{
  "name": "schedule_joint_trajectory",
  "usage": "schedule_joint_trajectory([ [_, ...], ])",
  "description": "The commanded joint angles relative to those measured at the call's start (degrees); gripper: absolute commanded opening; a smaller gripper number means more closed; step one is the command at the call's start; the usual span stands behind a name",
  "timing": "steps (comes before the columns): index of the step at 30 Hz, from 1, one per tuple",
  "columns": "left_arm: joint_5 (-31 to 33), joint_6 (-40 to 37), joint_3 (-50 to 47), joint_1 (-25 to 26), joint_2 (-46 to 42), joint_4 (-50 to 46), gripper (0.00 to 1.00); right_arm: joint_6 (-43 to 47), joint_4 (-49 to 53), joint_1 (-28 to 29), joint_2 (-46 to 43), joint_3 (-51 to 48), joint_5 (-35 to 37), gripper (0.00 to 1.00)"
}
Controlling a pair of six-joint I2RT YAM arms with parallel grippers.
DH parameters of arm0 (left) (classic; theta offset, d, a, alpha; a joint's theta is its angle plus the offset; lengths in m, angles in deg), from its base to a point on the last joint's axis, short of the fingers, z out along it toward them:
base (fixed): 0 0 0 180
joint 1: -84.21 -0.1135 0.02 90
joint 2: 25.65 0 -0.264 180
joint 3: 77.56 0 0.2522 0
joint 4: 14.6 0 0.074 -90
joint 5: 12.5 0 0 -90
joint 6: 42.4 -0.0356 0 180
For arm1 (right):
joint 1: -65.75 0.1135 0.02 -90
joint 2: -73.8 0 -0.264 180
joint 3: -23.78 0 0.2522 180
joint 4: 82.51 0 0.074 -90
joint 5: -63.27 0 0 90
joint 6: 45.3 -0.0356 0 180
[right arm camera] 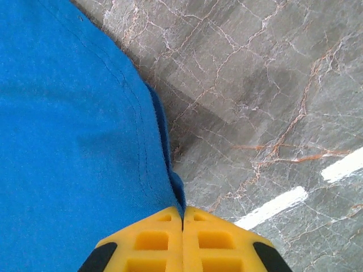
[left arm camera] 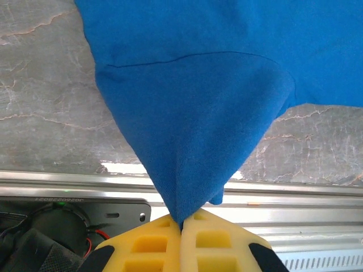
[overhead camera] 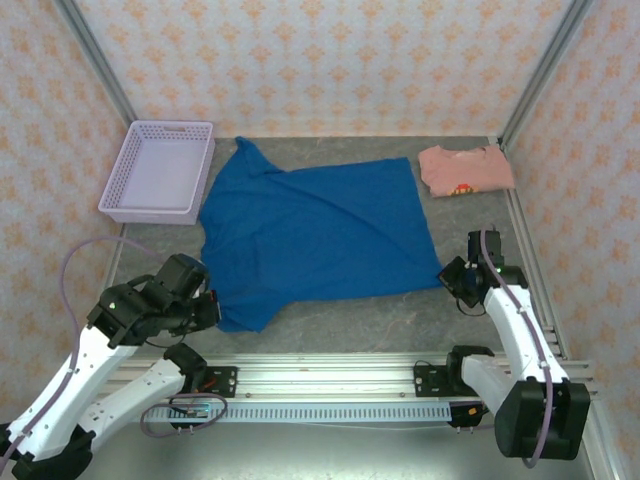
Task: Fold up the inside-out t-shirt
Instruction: Fold the T-shirt at the center of the table.
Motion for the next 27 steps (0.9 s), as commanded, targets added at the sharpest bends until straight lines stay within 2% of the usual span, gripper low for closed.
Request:
schedule_joint_trajectory([
  [1, -0.6, -3.9, 1.0, -3.5, 2.6, 1.3, 0.0, -1.4, 1.5, 1.0, 0.6, 1.6, 1.8, 0.0],
  [6, -8.3, -9.1, 1.3, -12.7, 7.3, 8.2, 0.0, 2.0, 0.4, 3.0, 6.5, 6.7, 3.4, 0.0],
  [20, -16.5, -17.6, 2.8, -27.1, 17.5, 16.8, 0.0, 10.8, -4.8, 4.2, 27.6, 19.9, 5.1, 0.0],
  [27, -18.0, -20.1, 5.8, -31.2, 23.3, 19.3, 0.0, 11.5, -7.1, 5.0, 35.8, 25.5, 5.1, 0.0],
])
